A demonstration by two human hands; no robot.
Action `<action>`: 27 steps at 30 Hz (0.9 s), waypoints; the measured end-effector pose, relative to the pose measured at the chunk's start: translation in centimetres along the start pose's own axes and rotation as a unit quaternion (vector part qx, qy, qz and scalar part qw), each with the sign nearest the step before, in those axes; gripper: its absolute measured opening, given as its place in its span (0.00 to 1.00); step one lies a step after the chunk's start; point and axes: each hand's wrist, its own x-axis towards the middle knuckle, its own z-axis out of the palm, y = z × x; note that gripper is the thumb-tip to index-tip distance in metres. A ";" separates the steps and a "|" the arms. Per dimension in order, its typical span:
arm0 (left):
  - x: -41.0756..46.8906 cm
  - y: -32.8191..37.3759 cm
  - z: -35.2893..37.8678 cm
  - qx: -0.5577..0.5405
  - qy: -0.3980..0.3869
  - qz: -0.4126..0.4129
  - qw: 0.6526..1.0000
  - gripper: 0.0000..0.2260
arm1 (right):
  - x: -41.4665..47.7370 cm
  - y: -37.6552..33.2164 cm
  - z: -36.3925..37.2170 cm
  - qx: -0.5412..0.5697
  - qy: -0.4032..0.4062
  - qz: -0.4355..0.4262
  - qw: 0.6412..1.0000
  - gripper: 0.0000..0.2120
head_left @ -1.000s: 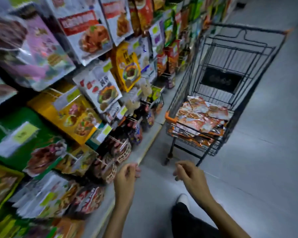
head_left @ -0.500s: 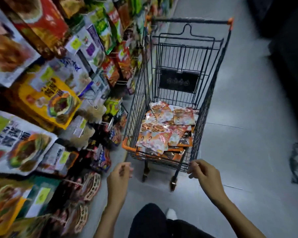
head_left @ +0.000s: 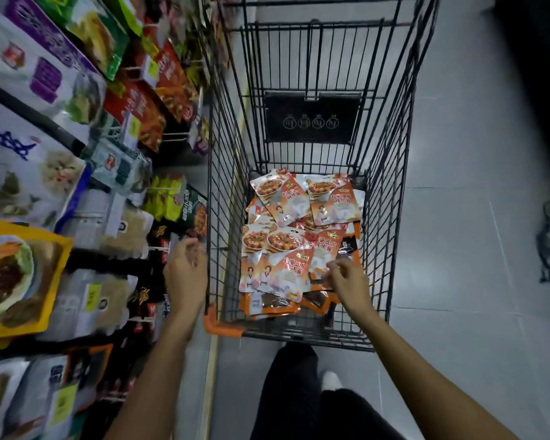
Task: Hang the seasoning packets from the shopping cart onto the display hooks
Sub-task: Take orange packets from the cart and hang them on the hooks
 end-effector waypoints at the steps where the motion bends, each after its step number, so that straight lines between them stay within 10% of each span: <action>1: 1.5 -0.3 0.6 0.021 -0.011 -0.005 1.000 0.13 | 1.3 0.4 1.1 -0.011 -0.012 0.025 1.000 0.10; 19: 7.6 -5.4 8.1 0.065 -0.099 0.000 0.993 0.18 | 10.6 6.7 13.9 0.031 0.001 0.315 0.949 0.33; 27: 7.8 -6.1 7.7 0.047 -0.104 0.041 0.993 0.14 | 11.0 6.8 15.2 0.181 -0.017 0.313 0.932 0.08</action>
